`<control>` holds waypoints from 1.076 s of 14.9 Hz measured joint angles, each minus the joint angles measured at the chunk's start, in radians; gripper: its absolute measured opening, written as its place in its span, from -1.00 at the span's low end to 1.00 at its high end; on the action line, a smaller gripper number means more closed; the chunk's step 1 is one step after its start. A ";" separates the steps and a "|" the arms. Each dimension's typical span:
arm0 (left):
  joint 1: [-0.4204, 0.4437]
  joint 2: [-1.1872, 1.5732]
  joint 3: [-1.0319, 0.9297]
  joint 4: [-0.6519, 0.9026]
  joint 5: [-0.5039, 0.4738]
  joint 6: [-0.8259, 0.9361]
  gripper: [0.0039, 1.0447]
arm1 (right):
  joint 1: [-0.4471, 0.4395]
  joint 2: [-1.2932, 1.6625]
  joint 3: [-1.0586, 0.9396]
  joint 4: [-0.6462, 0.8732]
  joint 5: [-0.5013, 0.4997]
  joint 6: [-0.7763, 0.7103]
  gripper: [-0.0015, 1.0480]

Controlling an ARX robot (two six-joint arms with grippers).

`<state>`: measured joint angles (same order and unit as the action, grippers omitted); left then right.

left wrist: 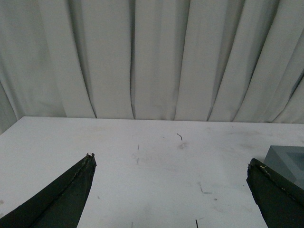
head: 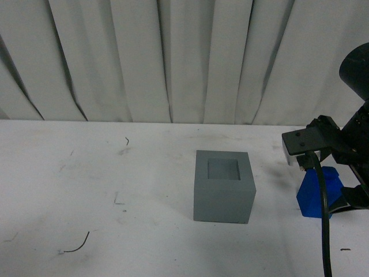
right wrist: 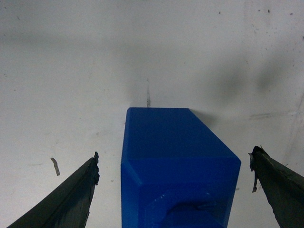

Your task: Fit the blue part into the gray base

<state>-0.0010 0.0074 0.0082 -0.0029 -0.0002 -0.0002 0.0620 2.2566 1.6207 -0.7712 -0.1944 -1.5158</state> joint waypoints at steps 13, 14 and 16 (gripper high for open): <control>0.000 0.000 0.000 0.000 0.000 0.000 0.88 | -0.037 -0.032 -0.008 -0.056 -0.005 -0.033 -0.10; 0.000 0.000 0.000 0.000 0.000 0.000 0.88 | -0.034 -0.056 -0.006 -0.084 -0.005 -0.050 -0.10; 0.000 0.000 0.000 0.000 0.000 0.000 0.88 | -0.019 -0.090 0.025 -0.134 -0.009 -0.068 -0.10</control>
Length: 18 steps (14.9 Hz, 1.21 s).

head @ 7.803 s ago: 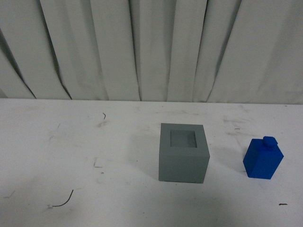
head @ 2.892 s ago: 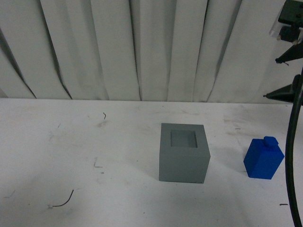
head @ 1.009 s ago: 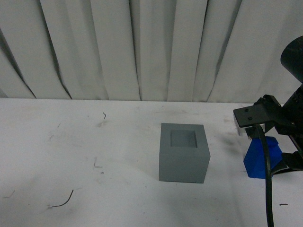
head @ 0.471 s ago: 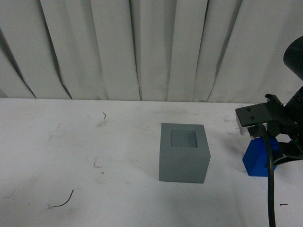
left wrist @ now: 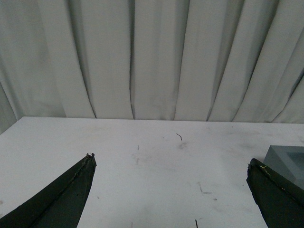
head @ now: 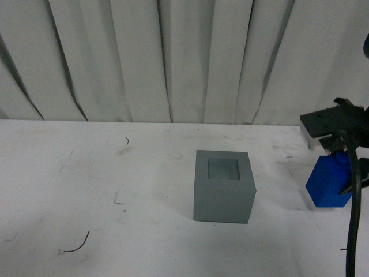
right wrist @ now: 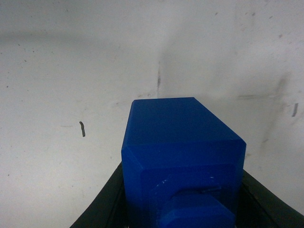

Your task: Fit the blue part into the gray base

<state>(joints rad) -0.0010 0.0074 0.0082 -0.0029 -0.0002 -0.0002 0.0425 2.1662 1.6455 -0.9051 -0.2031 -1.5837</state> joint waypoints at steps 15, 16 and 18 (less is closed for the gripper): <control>0.000 0.000 0.000 0.000 0.000 0.000 0.88 | 0.254 0.083 0.331 -0.223 -0.055 0.128 -0.10; 0.000 0.000 0.000 0.000 0.000 0.000 0.88 | 0.277 0.090 0.344 -0.231 -0.056 0.138 -0.10; 0.000 0.000 0.000 0.000 0.000 0.000 0.88 | 0.320 0.099 0.363 -0.237 -0.058 0.167 -0.10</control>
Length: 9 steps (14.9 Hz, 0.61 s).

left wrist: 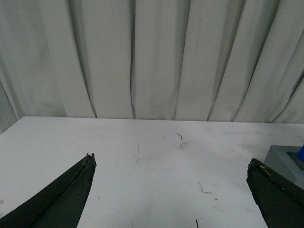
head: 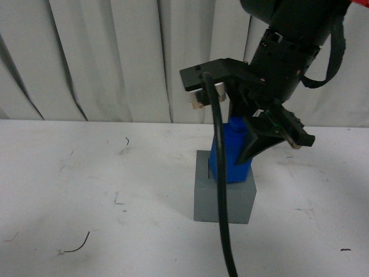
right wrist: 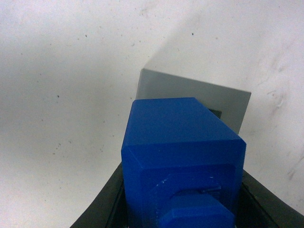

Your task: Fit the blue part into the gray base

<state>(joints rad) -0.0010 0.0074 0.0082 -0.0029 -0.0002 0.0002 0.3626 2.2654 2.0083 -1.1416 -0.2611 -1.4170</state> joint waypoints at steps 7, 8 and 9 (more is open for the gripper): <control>0.000 0.000 0.000 0.000 0.000 0.000 0.88 | 0.024 0.054 0.061 0.006 0.029 0.093 -0.10; 0.000 0.000 0.000 0.000 0.000 0.000 0.88 | 0.024 0.055 0.061 0.006 0.032 0.097 -0.10; 0.000 0.000 0.000 0.000 0.000 0.000 0.88 | 0.024 0.055 0.060 0.013 0.040 0.102 -0.10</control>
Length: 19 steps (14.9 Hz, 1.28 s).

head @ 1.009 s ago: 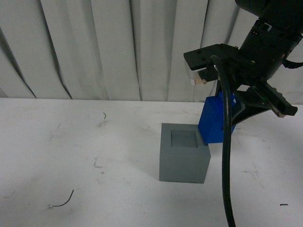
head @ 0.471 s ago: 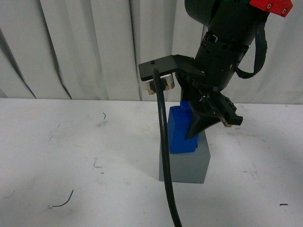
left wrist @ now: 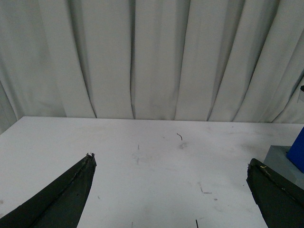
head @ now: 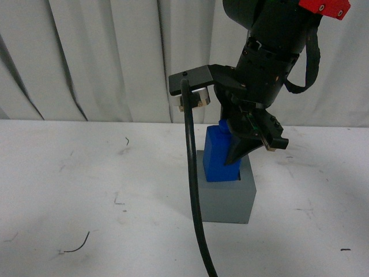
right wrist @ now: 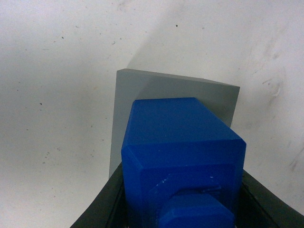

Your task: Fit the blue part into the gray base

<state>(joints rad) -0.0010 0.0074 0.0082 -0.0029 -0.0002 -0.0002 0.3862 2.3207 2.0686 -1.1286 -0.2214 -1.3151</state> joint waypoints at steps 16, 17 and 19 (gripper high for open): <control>0.000 0.000 0.000 0.000 0.000 0.000 0.88 | -0.015 -0.013 -0.046 0.034 0.024 0.053 -0.10; 0.000 0.000 0.000 0.000 0.000 0.000 0.88 | -0.014 -0.013 -0.045 0.033 0.032 0.062 -0.10; 0.000 0.000 0.000 0.000 0.000 0.000 0.88 | -0.012 -0.013 -0.045 0.031 0.051 0.071 -0.10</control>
<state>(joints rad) -0.0010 0.0074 0.0082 -0.0029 -0.0002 -0.0002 0.3744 2.3074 2.0239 -1.0977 -0.1707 -1.2442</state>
